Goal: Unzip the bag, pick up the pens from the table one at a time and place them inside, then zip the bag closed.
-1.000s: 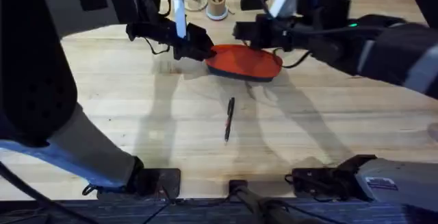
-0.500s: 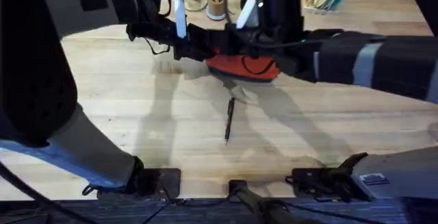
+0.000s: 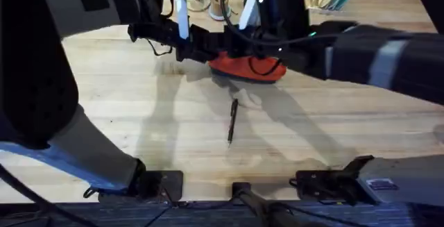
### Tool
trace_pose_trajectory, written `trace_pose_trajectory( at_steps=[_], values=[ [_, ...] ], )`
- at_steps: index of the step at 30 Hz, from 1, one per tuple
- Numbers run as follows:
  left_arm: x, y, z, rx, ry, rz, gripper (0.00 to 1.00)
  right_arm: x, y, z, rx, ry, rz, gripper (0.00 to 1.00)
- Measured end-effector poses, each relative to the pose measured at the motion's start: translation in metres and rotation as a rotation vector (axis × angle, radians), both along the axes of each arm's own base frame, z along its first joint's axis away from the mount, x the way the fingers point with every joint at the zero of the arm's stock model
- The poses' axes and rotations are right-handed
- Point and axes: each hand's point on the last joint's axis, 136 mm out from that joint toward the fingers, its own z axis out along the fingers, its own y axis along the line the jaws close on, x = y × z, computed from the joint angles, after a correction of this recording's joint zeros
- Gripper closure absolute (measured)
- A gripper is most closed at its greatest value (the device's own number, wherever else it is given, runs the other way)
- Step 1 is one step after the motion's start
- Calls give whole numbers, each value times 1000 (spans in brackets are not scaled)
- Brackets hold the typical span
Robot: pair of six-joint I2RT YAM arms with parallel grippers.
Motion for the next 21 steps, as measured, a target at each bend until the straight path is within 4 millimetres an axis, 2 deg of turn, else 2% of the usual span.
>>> trace_pose_trajectory(
  at_steps=[3, 4, 9, 11, 12, 14, 15, 17, 18, 19, 20, 21],
  values=[
    [1, -1, 0, 0, -7, -1, 958, -14, -11, 15, -82, -14, 26, 57],
    [1, -1, 0, 0, -6, -2, 958, -19, -14, 22, -103, -27, 35, 20],
    [1, -1, 0, 0, -7, -3, 958, -40, -33, 57, -176, -92, 74, 5],
    [1, -1, 0, 0, -7, -3, 958, -50, -44, 61, -217, -86, 78, 5],
    [1, -1, 0, 0, -7, -3, 958, -60, -58, 57, -273, -66, 75, 5],
    [1, -1, 0, 0, -8, -3, 933, -63, -63, 53, -298, -53, 74, 5],
    [1, -1, 1, -2, -12, -4, 830, -63, -64, 52, -307, -50, 74, 5],
    [1, -2, 1, -5, -14, -5, 538, -64, -66, 50, -319, -48, 71, 5],
    [1, -2, 1, -5, -14, -5, 385, -63, -67, 50, -323, -51, 70, 5],
    [1, -2, 1, -5, -13, -5, 192, -63, -67, 50, -325, -53, 71, 5],
    [1, -2, 1, -5, -12, -5, 65, -63, -67, 50, -328, -56, 72, 5],
    [1, -2, 1, -5, -11, -4, 21, -63, -67, 50, -333, -60, 76, 5]
  ],
)
